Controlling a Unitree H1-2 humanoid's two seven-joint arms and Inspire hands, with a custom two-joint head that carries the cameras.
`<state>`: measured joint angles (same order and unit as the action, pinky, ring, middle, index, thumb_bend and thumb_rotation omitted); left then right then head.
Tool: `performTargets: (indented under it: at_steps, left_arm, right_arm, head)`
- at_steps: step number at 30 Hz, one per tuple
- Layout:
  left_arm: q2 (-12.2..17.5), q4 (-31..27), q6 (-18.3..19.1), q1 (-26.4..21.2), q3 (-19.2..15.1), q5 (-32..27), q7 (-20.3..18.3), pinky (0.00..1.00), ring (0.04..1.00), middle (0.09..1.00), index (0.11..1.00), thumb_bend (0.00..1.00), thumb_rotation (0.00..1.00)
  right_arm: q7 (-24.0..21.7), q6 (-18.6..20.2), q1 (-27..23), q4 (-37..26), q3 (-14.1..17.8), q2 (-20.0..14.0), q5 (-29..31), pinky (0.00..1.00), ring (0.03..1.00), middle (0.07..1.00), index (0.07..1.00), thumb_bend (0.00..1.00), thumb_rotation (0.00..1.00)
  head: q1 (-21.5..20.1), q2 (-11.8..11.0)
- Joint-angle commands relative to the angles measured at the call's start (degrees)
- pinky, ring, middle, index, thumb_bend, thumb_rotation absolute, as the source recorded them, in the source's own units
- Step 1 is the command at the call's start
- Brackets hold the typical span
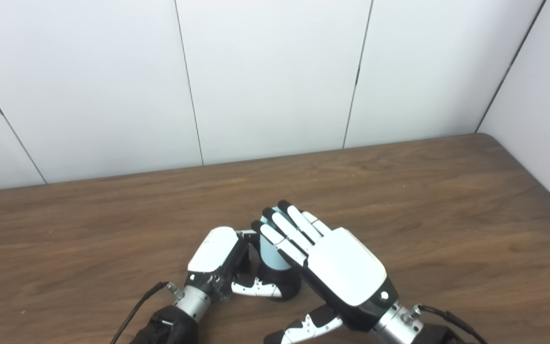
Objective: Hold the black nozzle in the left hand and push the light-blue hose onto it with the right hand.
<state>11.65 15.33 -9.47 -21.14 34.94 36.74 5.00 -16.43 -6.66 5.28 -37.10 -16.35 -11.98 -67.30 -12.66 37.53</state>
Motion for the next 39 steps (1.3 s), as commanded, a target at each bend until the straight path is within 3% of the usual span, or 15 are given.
performTargets:
  at_steps: [1,8,16,24,31,35,39]
  left_arm:
    - [1.9,4.9,4.6,5.5,3.3,2.9,-8.4,0.20,0.352,0.433,0.528,0.49,0.00]
    - [1.8,4.8,5.0,5.5,3.4,3.2,-8.6,0.19,0.350,0.430,0.528,0.49,0.00]
    - [1.7,5.0,4.6,5.4,3.3,2.8,-8.6,0.19,0.353,0.431,0.527,0.50,0.00]
    - [1.7,5.6,3.9,5.4,3.4,3.2,-7.7,0.20,0.350,0.432,0.528,0.49,0.00]
    - [1.6,5.6,4.8,5.3,3.3,2.9,-8.5,0.20,0.354,0.434,0.526,0.50,0.00]
    - [1.5,6.2,4.3,5.1,3.4,3.0,-8.2,0.20,0.354,0.435,0.527,0.50,0.00]
    - [1.4,6.4,4.3,4.9,3.3,2.7,-8.5,0.22,0.356,0.441,0.530,0.50,0.00]
  right_arm:
    - [-5.1,-0.1,2.5,2.7,-1.8,-0.8,2.1,0.88,0.975,0.971,0.927,0.73,0.88]
    - [-8.1,1.9,1.5,1.9,-2.1,-1.2,4.7,0.87,0.955,0.943,0.901,0.77,0.86]
    - [-8.1,2.7,0.5,2.0,-2.4,-1.7,6.9,0.82,0.916,0.910,0.871,0.80,0.83]
    - [-8.1,3.6,0.7,2.1,-2.9,-1.9,7.0,0.83,0.924,0.921,0.877,0.81,0.83]
    - [-1.0,2.1,0.7,2.4,-1.9,-0.6,10.7,0.90,0.992,0.989,0.951,0.81,0.81]
    - [4.8,1.7,-0.6,1.9,0.2,2.0,21.6,0.96,1.000,1.000,0.996,0.81,0.84]
    - [6.0,2.6,-2.7,1.3,2.9,3.9,30.9,1.00,1.000,1.000,1.000,0.89,0.89]
  head:
    - [0.0,0.1]
    - [0.0,0.2]
    - [0.0,0.2]
    - [0.0,0.1]
    - [0.0,-0.3]
    - [-0.1,-0.6]
    - [0.0,-1.0]
